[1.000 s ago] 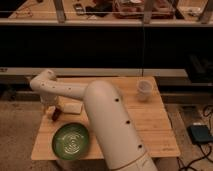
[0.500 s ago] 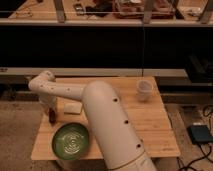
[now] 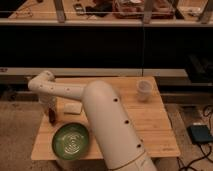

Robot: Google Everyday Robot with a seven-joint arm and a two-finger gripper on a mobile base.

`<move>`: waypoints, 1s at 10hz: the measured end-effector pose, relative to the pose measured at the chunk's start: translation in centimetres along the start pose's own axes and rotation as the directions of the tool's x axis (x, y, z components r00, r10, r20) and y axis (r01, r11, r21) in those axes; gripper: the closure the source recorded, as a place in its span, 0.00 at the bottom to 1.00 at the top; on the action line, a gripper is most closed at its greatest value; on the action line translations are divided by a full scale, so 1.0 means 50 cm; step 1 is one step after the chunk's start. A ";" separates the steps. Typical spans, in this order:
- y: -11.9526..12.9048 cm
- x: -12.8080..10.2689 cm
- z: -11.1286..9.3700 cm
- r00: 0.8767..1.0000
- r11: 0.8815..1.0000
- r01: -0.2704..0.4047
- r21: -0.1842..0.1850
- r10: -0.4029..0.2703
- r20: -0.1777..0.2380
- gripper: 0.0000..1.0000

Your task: Place the pepper on the white sponge

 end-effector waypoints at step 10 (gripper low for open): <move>0.168 0.109 -0.132 0.979 0.977 -0.195 0.084 0.199 -0.044 0.97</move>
